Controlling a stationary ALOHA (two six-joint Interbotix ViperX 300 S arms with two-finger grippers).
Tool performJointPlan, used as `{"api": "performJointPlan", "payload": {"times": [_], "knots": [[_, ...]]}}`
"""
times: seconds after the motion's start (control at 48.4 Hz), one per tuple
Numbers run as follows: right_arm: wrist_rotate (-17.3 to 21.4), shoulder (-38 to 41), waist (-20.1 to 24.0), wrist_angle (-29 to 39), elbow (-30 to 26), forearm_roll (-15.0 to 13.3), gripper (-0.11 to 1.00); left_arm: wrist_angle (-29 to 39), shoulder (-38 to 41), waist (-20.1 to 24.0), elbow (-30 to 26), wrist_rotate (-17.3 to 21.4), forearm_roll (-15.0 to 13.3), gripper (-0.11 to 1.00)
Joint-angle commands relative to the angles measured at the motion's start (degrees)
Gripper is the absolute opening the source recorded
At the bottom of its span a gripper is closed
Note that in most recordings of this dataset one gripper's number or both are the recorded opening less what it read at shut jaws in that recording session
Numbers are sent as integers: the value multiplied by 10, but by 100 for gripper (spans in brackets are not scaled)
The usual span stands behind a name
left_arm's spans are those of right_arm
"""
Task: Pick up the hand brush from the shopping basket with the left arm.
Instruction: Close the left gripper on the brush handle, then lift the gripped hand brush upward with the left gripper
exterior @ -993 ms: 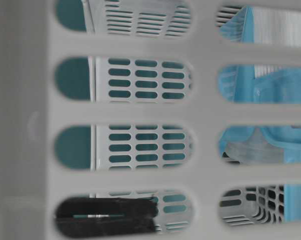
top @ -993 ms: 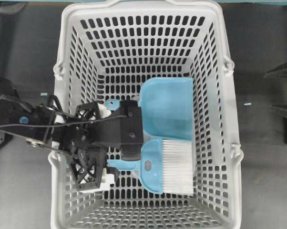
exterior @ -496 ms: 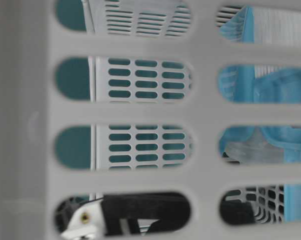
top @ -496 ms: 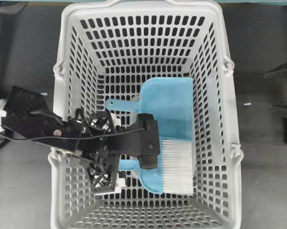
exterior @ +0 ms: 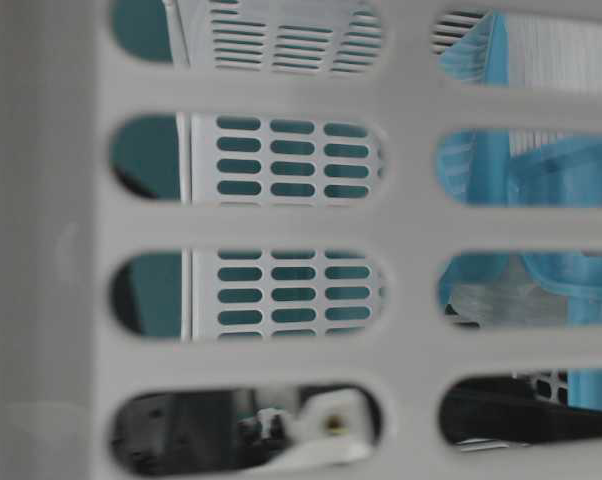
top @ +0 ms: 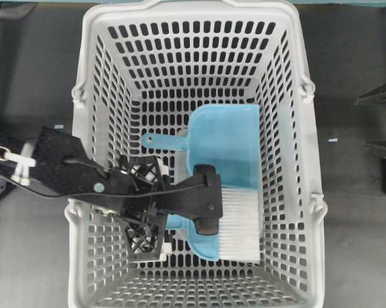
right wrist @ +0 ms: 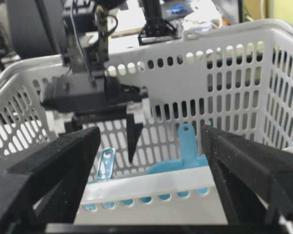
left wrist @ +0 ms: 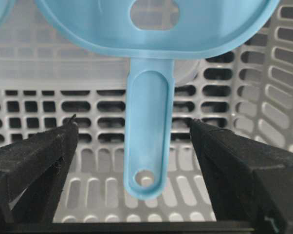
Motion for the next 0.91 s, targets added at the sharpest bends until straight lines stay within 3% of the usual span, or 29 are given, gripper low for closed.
{"api": "performJointPlan", "payload": {"times": [0.0,0.889], "knots": [[-1,5,1,-3,-5,1,79,-4,8,-3,-9,2,1,91],[3,4,1,-3,3,2,79,-69,45,-3,25,3,2,88]]}}
